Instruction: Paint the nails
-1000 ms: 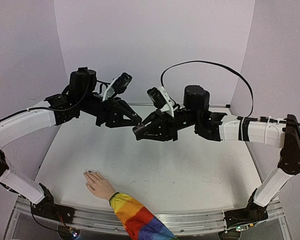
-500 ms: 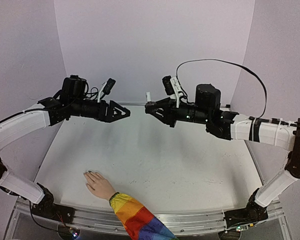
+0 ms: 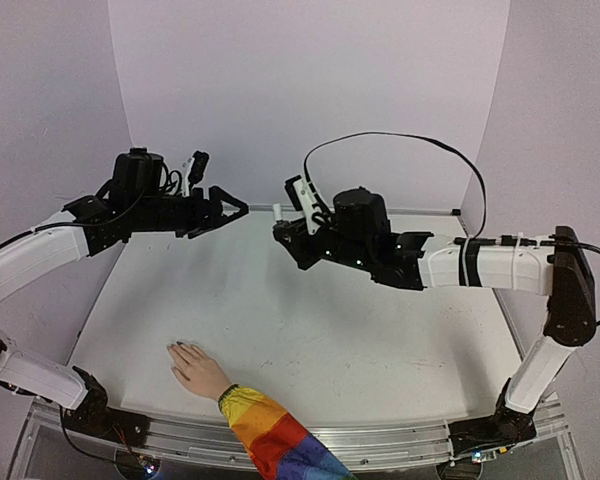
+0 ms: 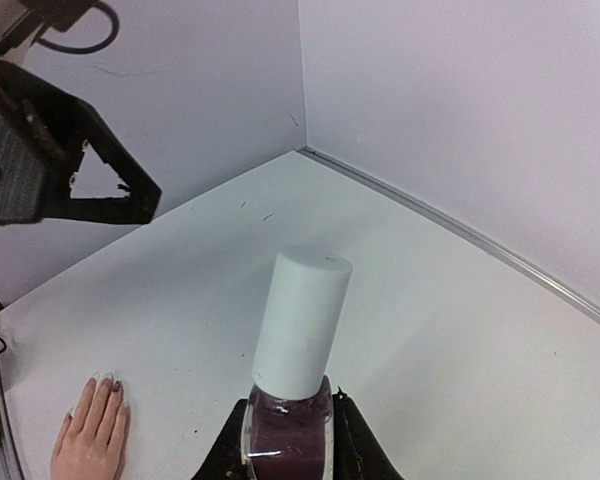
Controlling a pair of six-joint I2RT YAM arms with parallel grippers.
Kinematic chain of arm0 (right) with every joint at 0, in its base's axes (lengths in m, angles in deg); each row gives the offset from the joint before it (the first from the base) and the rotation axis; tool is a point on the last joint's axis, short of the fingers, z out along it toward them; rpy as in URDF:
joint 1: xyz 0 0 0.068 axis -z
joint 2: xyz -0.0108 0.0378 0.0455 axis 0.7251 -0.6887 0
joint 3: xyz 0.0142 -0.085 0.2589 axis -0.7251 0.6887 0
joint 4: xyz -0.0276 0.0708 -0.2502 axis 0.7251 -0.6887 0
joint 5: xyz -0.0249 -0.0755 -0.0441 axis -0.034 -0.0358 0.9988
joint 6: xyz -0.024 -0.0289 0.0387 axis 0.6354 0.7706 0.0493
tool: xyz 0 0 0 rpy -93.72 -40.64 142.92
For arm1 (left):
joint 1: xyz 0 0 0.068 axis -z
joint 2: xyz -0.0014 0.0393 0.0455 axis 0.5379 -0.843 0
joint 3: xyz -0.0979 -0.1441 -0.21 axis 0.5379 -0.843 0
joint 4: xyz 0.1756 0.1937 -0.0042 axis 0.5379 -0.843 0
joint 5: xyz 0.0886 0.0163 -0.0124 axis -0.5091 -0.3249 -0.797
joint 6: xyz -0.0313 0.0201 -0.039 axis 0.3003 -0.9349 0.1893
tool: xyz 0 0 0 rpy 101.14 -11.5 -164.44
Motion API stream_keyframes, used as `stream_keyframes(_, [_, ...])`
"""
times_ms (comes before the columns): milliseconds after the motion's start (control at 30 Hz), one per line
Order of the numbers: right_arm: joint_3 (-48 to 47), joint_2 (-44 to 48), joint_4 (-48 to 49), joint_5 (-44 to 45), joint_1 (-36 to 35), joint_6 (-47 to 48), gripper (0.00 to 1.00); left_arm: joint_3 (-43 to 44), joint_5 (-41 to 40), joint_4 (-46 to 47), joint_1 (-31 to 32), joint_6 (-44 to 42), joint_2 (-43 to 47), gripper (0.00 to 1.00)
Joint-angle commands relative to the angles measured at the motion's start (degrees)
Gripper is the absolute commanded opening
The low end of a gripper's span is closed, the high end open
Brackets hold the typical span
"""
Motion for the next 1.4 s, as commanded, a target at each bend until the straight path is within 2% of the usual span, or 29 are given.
stream_keyframes(0, [-4.62,-1.45,2.1,2.8,-3.39,0.68,0.0,3.95,1.74,3.3,2.08,-2.24,-1.55,0.76])
stream_keyframes(100, [-5.62,-2.47,2.11,1.85,-4.47,0.7,0.0,4.88,1.25,3.36,4.13,-4.48,-2.19,0.68])
stream_keyframes(267, [-6.98,-3.51,2.1,0.4,-5.66,1.48,0.0,6.03,-0.37,2.99,5.4,-5.77,-3.49,0.62])
stream_keyframes(433, [-7.23,-3.46,2.1,0.56,-6.07,2.36,0.0,6.51,-2.21,1.72,5.4,-5.1,-4.36,0.51])
stream_keyframes(567, [-7.17,-3.44,2.1,0.97,-6.15,2.45,0.0,6.38,-2.18,1.69,5.46,-5.18,-4.44,0.35])
stream_keyframes(667, [-7.41,-3.61,2.1,0.72,-6.22,2.53,0.0,6.66,-2.32,1.69,5.53,-5.25,-4.73,0.32])
stream_keyframes(933, [-8.83,-3.8,2.21,2.08,-6.23,0.59,0.0,6.87,-2.2,1.69,7.19,-6.87,-5.38,0.15])
stream_keyframes(1033, [-9.83,-3.76,2.49,0.62,-6.05,-0.63,0.0,6.27,-1.74,2.35,8.45,-8.86,-5.34,0.13])
stream_keyframes(1200, [-9.58,-1.4,3.82,-7.08,-4.06,-2.27,0.0,3.29,0.68,4.75,9.27,-11.65,-4.16,0.07])
stream_keyframes(1367, [-0.81,6.18,18.57,-29.54,2.28,-9.05,0.0,-2.97,9.79,15.66,9.27,-11.69,-1.13,0.06])
